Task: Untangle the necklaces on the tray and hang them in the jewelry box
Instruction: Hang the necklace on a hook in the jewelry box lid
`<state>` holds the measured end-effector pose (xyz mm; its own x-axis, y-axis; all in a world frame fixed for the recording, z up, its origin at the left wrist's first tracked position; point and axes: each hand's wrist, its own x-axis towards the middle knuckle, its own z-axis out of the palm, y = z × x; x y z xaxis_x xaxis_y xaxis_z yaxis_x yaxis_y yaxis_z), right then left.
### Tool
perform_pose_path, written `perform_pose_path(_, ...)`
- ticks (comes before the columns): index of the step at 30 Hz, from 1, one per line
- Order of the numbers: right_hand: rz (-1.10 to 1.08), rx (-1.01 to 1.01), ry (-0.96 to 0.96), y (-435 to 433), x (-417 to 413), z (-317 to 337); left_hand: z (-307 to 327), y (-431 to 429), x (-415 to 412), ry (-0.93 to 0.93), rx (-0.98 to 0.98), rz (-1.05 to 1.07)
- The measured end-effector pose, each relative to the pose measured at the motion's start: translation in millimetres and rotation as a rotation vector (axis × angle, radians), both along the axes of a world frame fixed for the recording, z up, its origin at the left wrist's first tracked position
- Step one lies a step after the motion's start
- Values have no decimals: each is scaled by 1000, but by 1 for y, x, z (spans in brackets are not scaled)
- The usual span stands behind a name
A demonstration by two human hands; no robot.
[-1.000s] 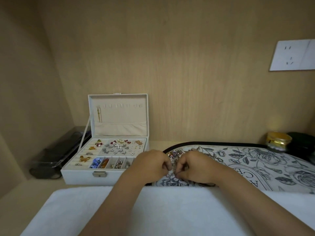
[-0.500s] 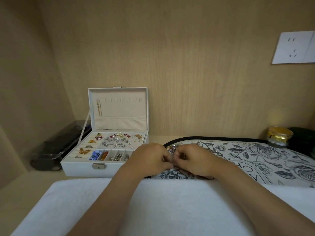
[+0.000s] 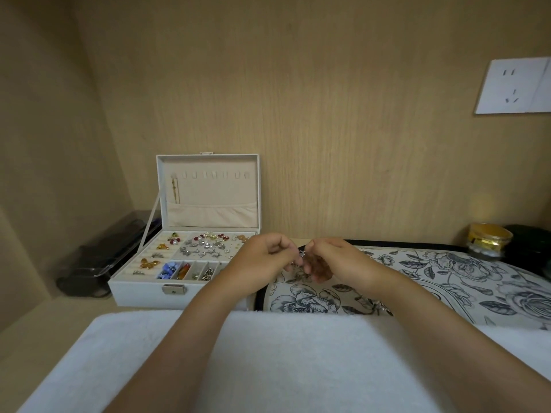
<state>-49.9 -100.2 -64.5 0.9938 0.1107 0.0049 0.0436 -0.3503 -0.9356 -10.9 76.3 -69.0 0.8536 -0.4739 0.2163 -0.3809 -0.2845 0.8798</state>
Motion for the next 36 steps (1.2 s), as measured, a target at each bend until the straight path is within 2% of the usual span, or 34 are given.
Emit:
perform_pose_path(4,-11,109,-28,3,0,0,3,-1,-3,50,-2,-15)
perform_pose_path(7,-26,272,-56,2,3,1,8,2,-4,63,-53,0)
perform_pose_path(11,68,546,17,-2,-1,9,15,6,-4,90,-193,1)
perform_pose_path(17,120,742,115,-5,-1,9,15,5,-6,205,-266,-60)
perform_pose_path(21,90,520,110,-13,-4,7,17,8,-4,144,-221,13)
perform_pose_path(26,-34,238,75,-11,0,-3,15,9,0,202,-269,-9)
perform_pose_path(31,-236,308,31,-14,5,-8,20,15,2,383,-477,-76)
perform_pose_path(36,-243,409,16,-14,5,-8,26,28,3,538,-642,-192)
